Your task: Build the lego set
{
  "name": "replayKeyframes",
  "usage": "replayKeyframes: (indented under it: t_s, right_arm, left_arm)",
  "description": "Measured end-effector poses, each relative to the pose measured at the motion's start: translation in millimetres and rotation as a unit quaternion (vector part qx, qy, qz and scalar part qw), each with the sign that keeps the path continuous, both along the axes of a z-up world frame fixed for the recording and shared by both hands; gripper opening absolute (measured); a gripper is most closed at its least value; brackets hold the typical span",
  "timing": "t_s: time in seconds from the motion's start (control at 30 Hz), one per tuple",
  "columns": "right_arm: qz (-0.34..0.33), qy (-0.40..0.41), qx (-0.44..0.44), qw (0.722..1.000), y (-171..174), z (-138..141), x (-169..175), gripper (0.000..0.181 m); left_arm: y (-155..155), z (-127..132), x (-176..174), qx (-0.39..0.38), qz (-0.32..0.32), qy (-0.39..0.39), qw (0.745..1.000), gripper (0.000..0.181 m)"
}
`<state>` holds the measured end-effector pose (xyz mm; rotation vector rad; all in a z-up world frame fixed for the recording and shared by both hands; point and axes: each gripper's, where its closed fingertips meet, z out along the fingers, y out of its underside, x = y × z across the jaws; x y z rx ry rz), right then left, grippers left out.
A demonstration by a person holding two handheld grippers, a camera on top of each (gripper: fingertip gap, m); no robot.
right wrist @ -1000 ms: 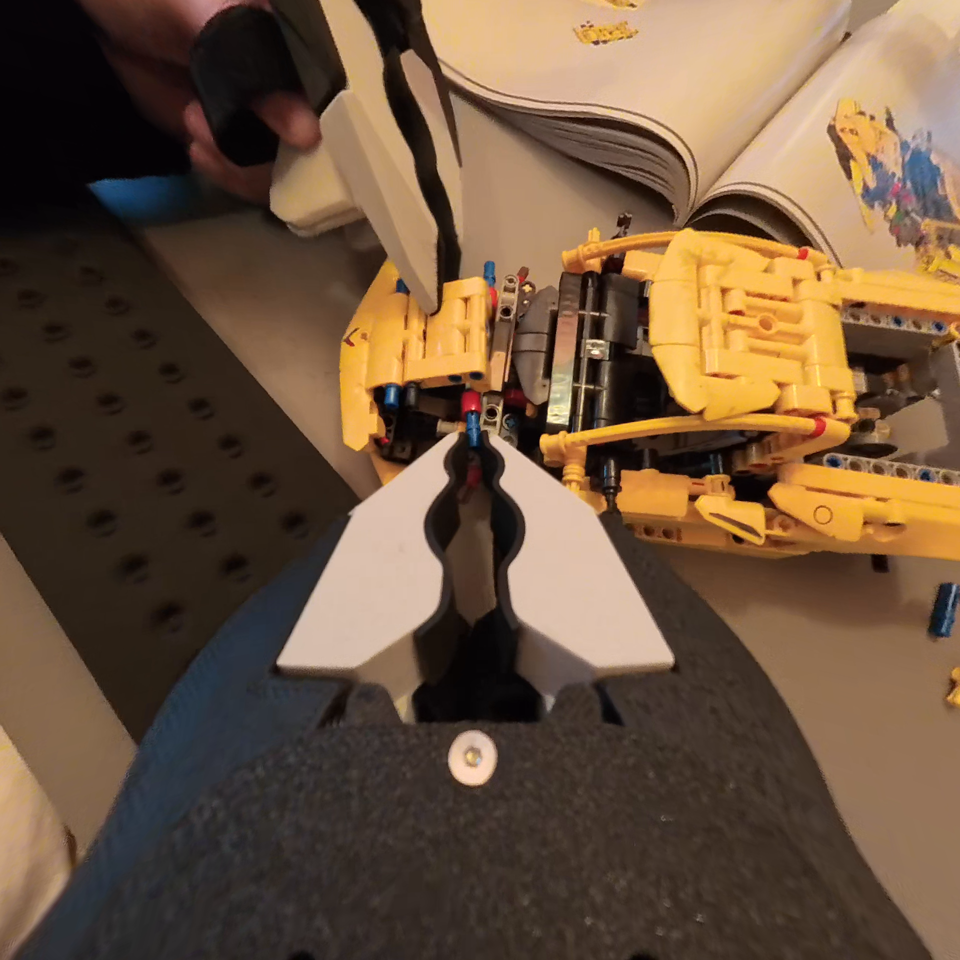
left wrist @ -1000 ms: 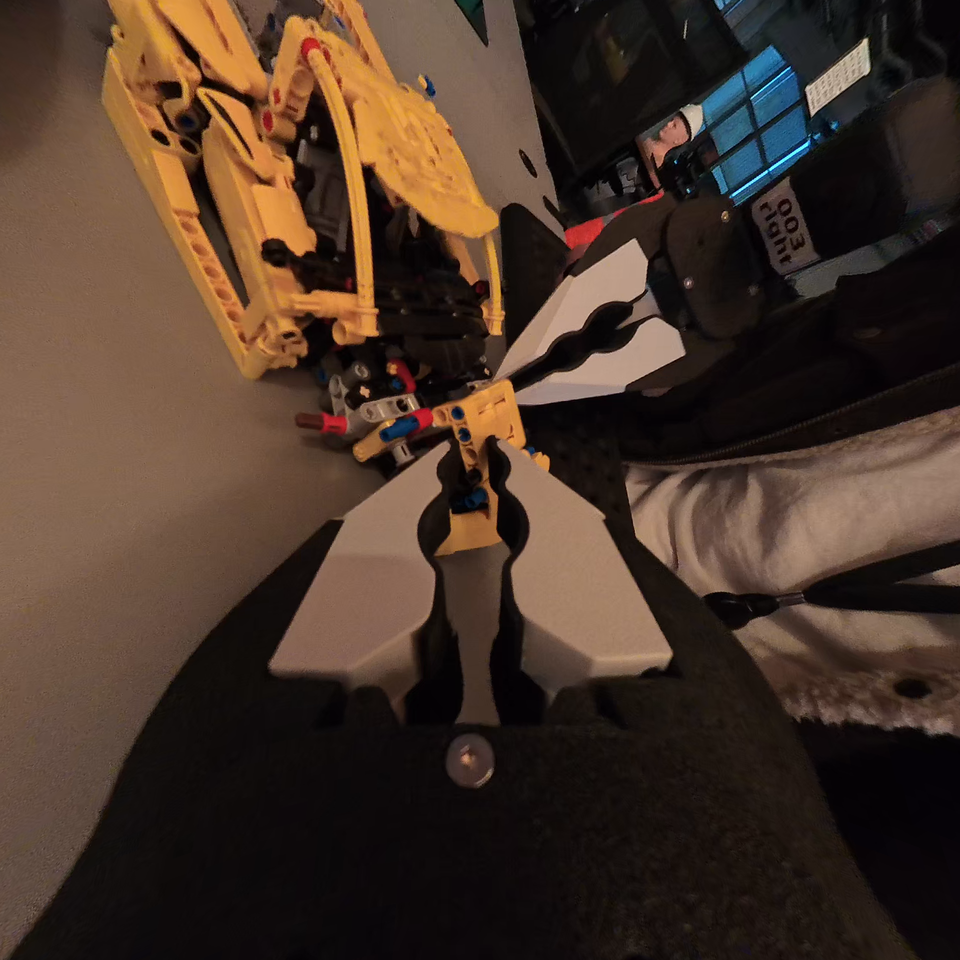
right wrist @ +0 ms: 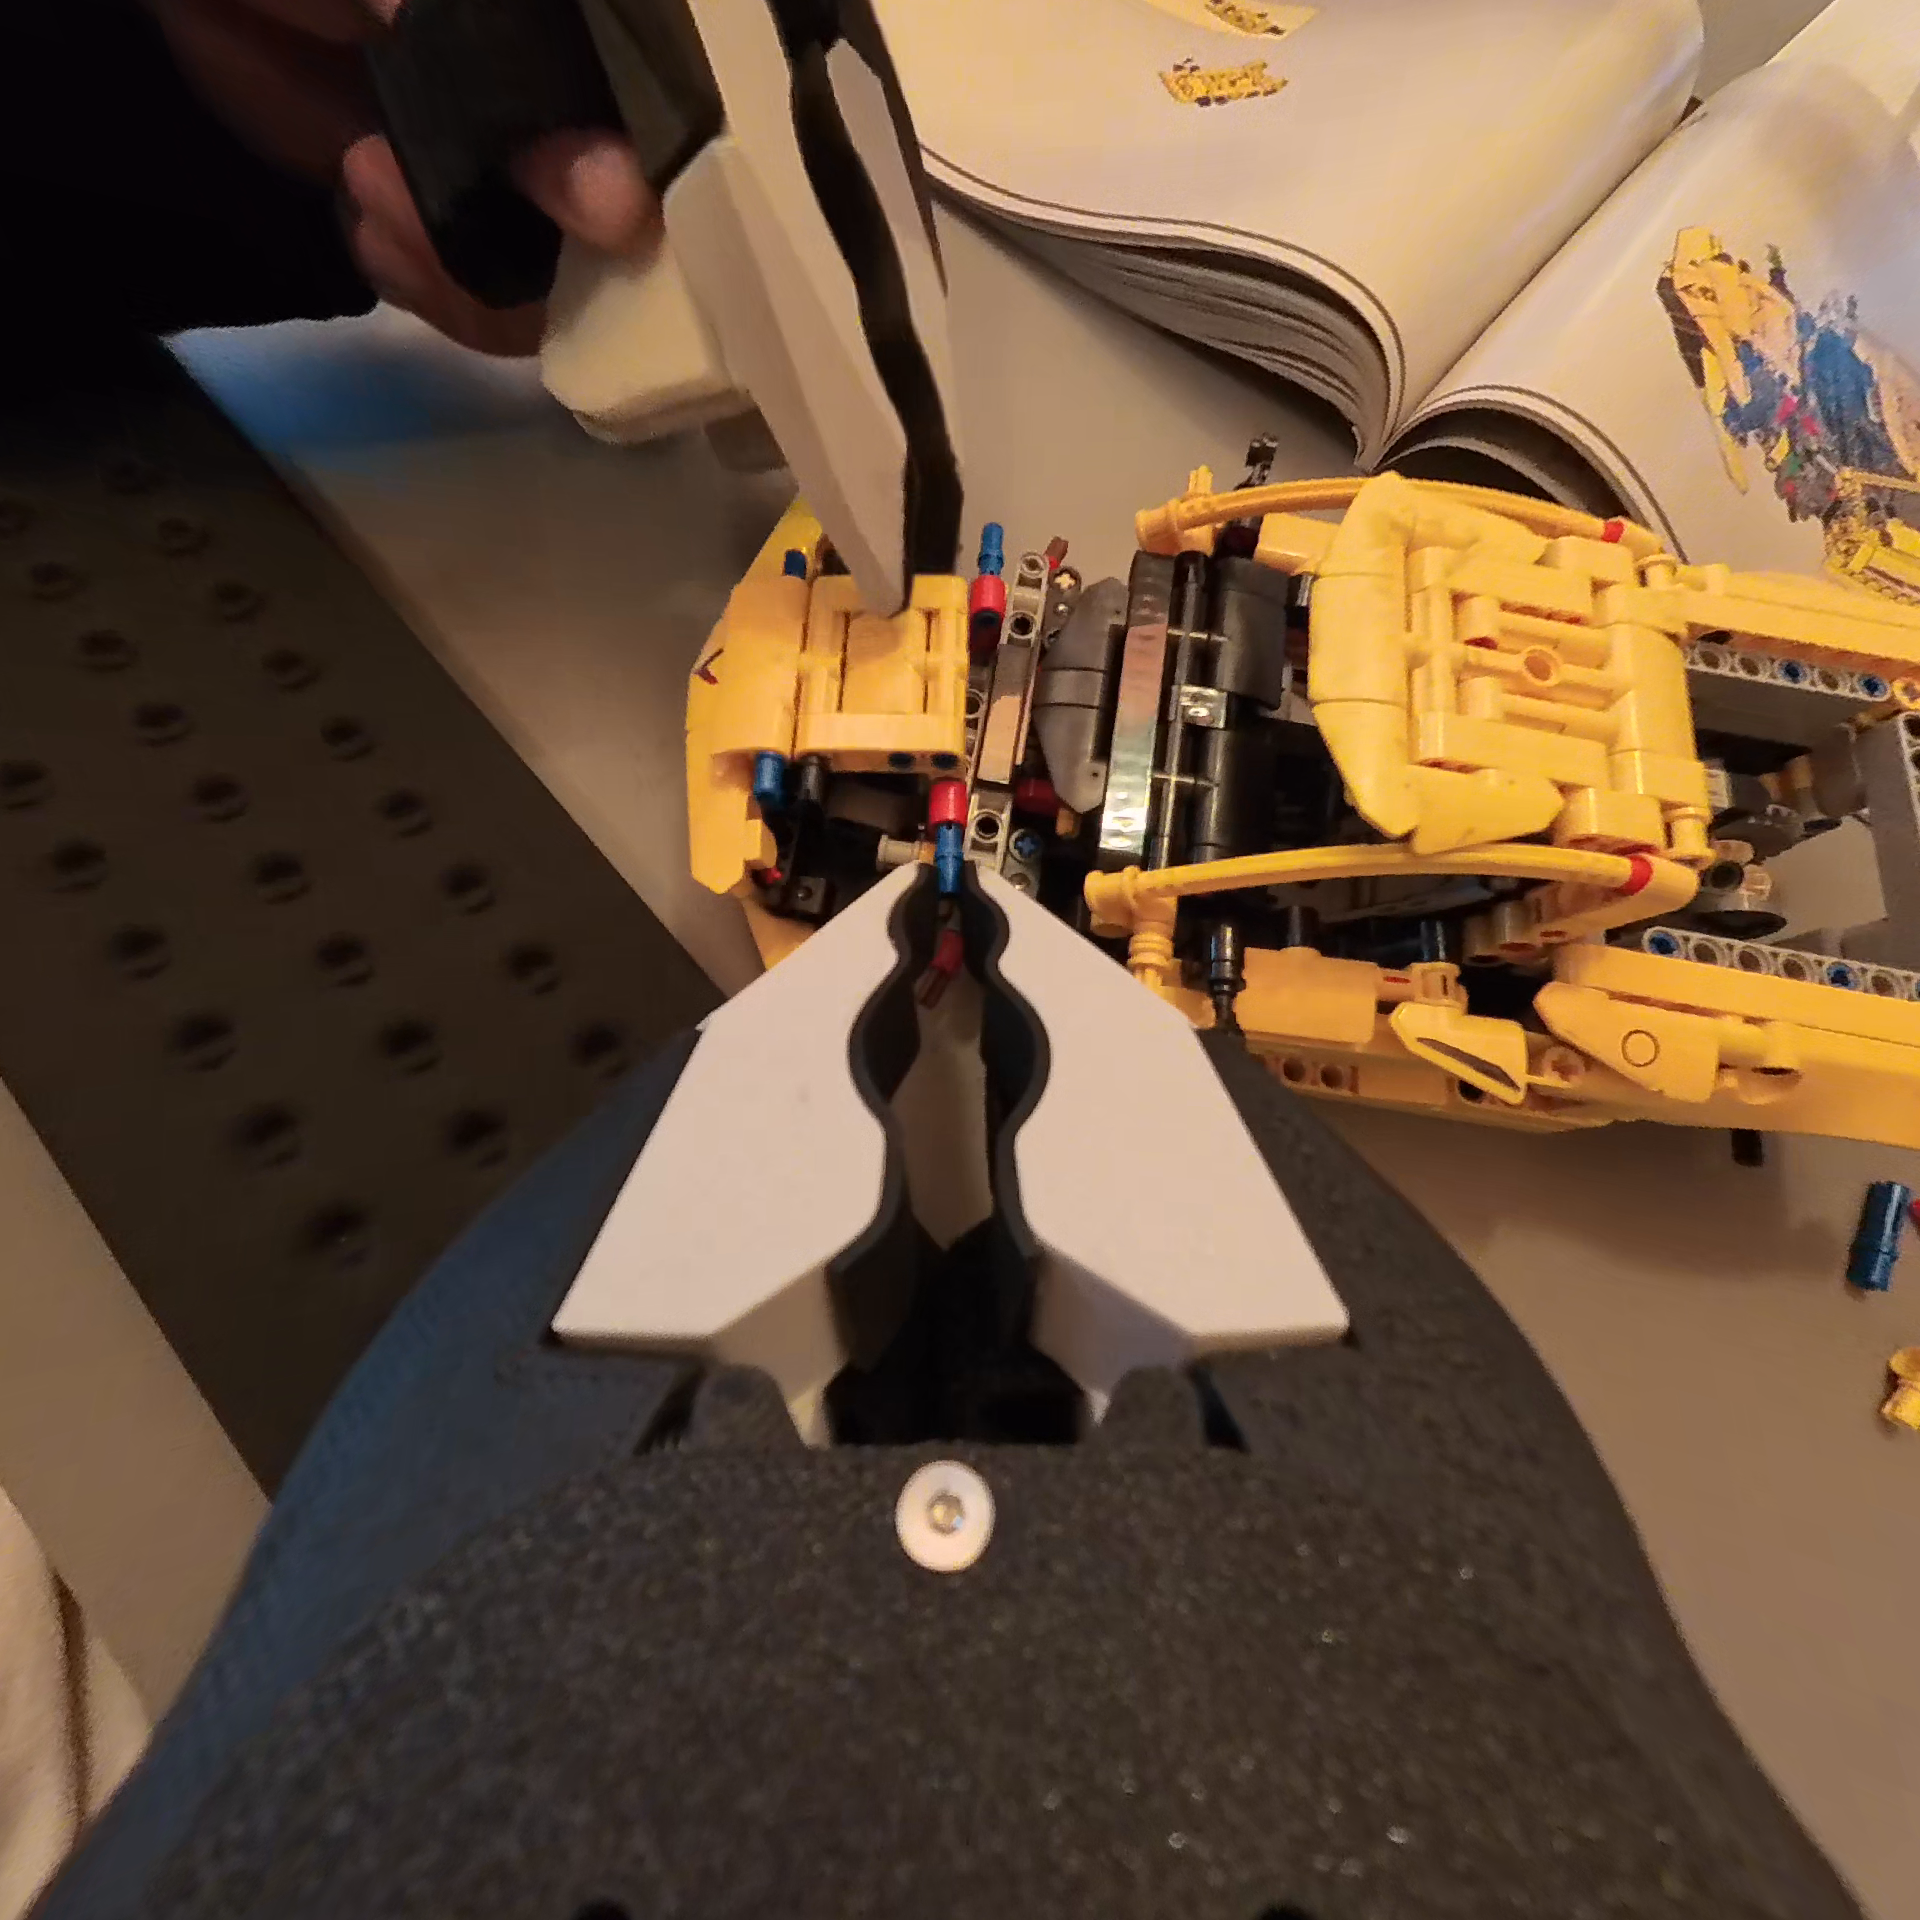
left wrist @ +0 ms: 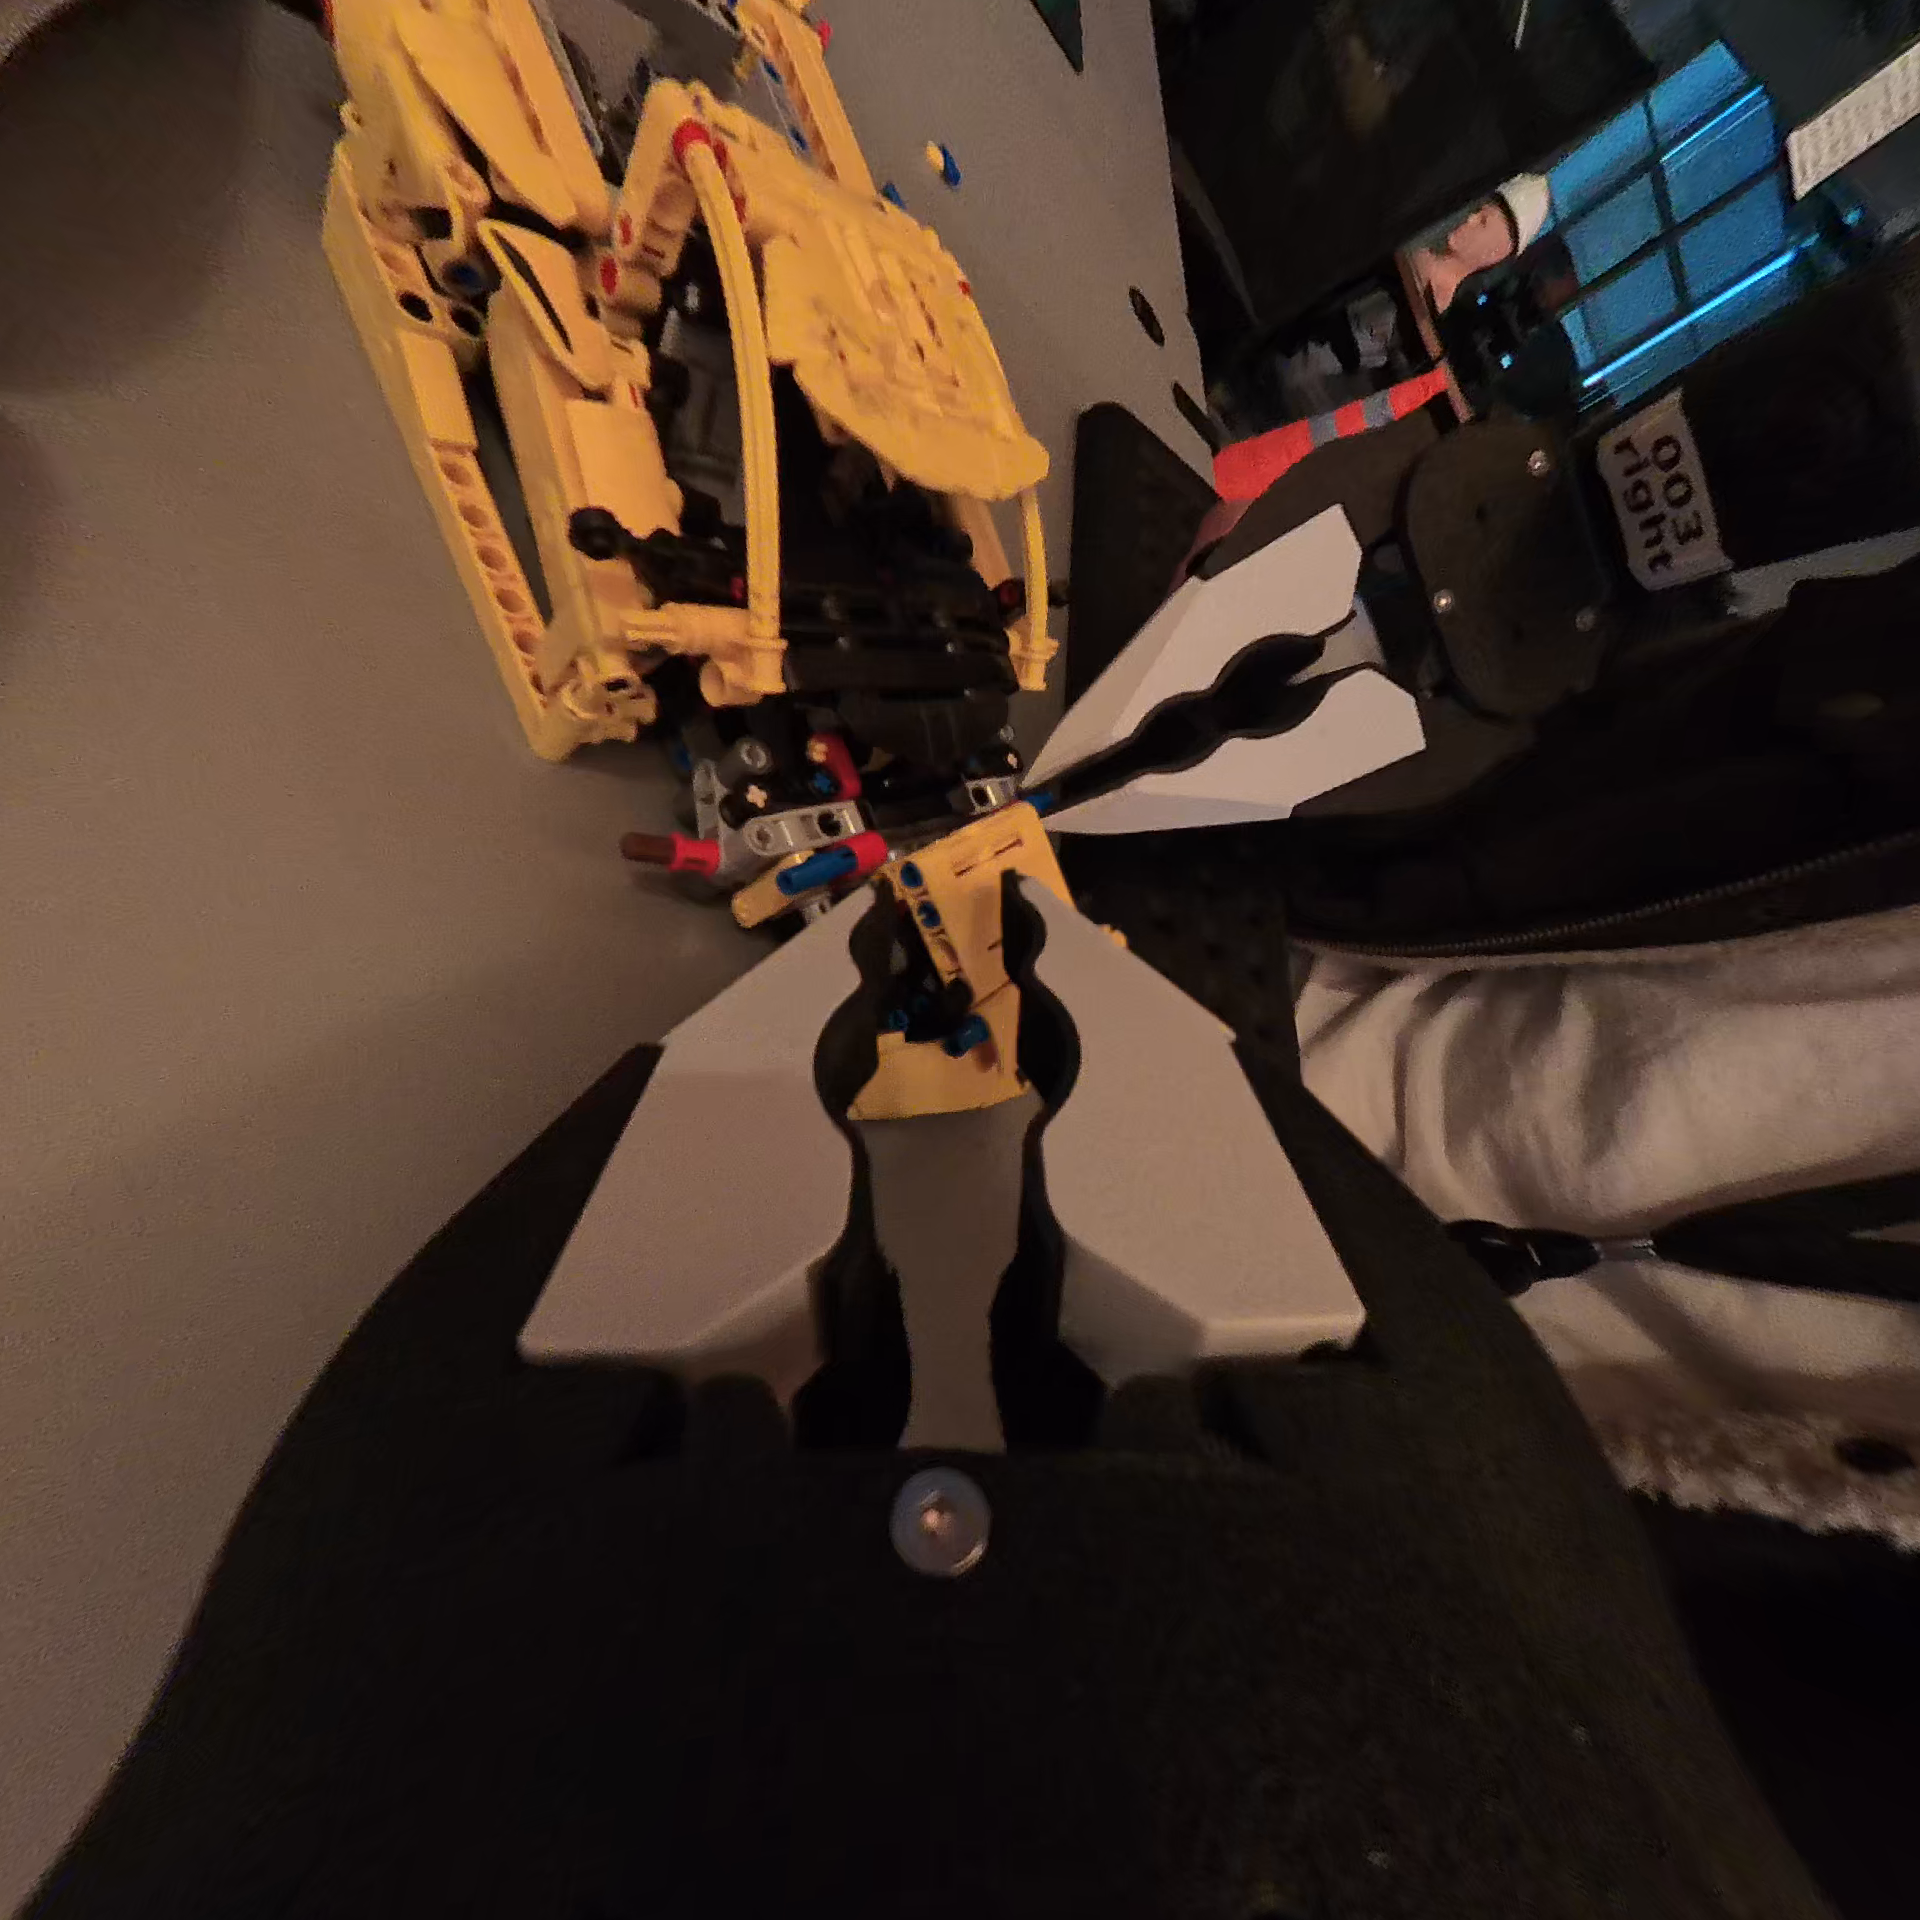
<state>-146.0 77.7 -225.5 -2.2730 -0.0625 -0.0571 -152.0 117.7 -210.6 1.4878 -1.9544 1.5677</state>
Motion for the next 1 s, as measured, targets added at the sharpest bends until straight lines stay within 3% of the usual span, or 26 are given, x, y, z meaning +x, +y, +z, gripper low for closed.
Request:
replayKeyframes:
  t_s: [0.53,0.83,1.0]
  right_arm:
    - [0.000,-0.002,-0.005,1.000,3,0,1,0.003]
    - [-0.005,-0.063,-0.008,0.998,4,-1,1,0.003]
    - [-0.010,0.013,-0.002,1.000,5,0,1,0.003]
  left_arm:
    - [1,-2,8,0.046,0.018,-0.055,0.997,0.014]
    - [3,-5,10,0.078,0.035,-0.078,0.993,0.011]
    - [5,-3,11,0.080,0.050,-0.078,0.993,0.011]
